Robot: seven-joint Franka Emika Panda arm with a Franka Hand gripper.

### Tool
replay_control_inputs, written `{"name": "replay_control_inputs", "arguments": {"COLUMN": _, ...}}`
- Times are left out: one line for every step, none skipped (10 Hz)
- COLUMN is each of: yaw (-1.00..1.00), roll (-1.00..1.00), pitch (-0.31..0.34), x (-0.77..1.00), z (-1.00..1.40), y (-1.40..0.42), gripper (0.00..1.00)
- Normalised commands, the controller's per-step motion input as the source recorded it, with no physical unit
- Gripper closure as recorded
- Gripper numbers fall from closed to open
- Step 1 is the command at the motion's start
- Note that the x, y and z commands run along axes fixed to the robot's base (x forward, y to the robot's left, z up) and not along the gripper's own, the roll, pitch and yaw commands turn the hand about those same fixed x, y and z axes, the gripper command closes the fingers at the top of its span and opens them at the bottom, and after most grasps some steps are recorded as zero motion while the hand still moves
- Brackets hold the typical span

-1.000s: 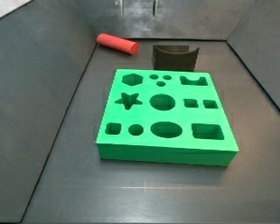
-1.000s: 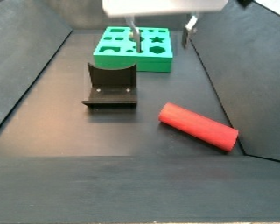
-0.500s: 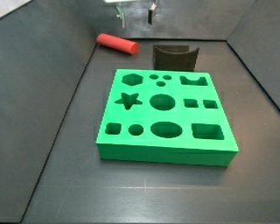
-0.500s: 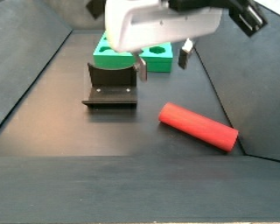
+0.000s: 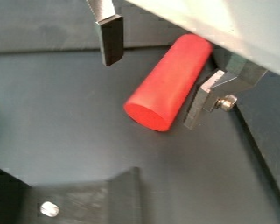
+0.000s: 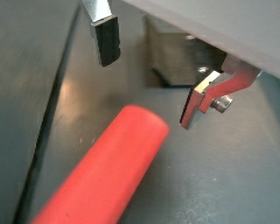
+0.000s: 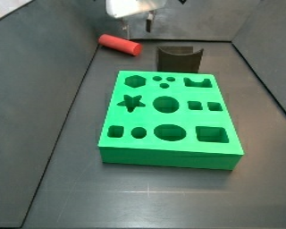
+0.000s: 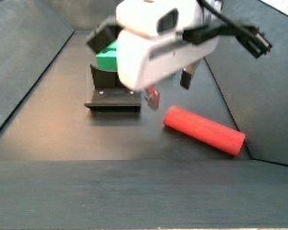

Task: Pick up the oval object. Move up. Place the oval object on the fixture. Regrasp the oval object. Move to above the board. Insert the oval object.
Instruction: Pick up the oval object.

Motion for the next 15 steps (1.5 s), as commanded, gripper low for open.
{"name": "replay_control_inputs", "arguments": {"yaw": 0.88, "roll": 0.03, "pitch": -0.006, "x": 0.0, "z": -0.42, "y": 0.22, "gripper": 0.0}}
{"name": "replay_control_inputs", "arguments": {"yaw": 0.83, "roll": 0.0, "pitch": -0.014, "x": 0.0, "z": -0.38, "y": 0.31, "gripper": 0.0}}
{"name": "replay_control_inputs", "arguments": {"yaw": 0.34, "roll": 0.0, "pitch": -0.026, "x": -0.01, "z": -0.2, "y": 0.12, "gripper": 0.0}}
{"name": "replay_control_inputs", "arguments": {"yaw": 0.18, "roll": 0.06, "pitch": -0.04, "x": -0.16, "z": -0.39, "y": 0.02, "gripper": 0.0}}
{"name": "replay_control_inputs", "arguments": {"yaw": 0.14, "roll": 0.04, "pitch": -0.037, "x": -0.17, "z": -0.39, "y": 0.0, "gripper": 0.0}}
{"name": "replay_control_inputs", "arguments": {"yaw": 0.13, "roll": 0.04, "pitch": -0.011, "x": -0.13, "z": -0.27, "y": 0.0, "gripper": 0.0}}
{"name": "replay_control_inputs", "arguments": {"yaw": 0.17, "roll": 0.09, "pitch": -0.006, "x": -0.09, "z": -0.37, "y": 0.0, "gripper": 0.0}}
{"name": "replay_control_inputs", "arguments": {"yaw": 0.17, "roll": 0.1, "pitch": -0.017, "x": -0.21, "z": -0.29, "y": 0.0, "gripper": 0.0}}
{"name": "replay_control_inputs", "arguments": {"yaw": 0.08, "roll": 0.08, "pitch": -0.037, "x": -0.33, "z": -0.2, "y": 0.0, "gripper": 0.0}}
{"name": "replay_control_inputs", "arguments": {"yaw": 0.02, "roll": 0.03, "pitch": -0.021, "x": -0.21, "z": -0.19, "y": 0.0, "gripper": 0.0}}
{"name": "replay_control_inputs", "arguments": {"yaw": 0.0, "roll": 0.0, "pitch": 0.0, "x": -0.05, "z": 0.0, "y": 0.0, "gripper": 0.0}}
{"name": "replay_control_inputs", "arguments": {"yaw": 0.0, "roll": 0.0, "pitch": 0.0, "x": 0.0, "z": 0.0, "y": 0.0, "gripper": 0.0}}
{"name": "replay_control_inputs", "arguments": {"yaw": 0.0, "roll": 0.0, "pitch": 0.0, "x": 0.0, "z": 0.0, "y": 0.0, "gripper": 1.0}}
{"name": "replay_control_inputs", "arguments": {"yaw": 0.0, "roll": 0.0, "pitch": 0.0, "x": 0.0, "z": 0.0, "y": 0.0, "gripper": 1.0}}
{"name": "replay_control_inputs", "arguments": {"yaw": 0.0, "roll": 0.0, "pitch": 0.0, "x": 0.0, "z": 0.0, "y": 0.0, "gripper": 1.0}}
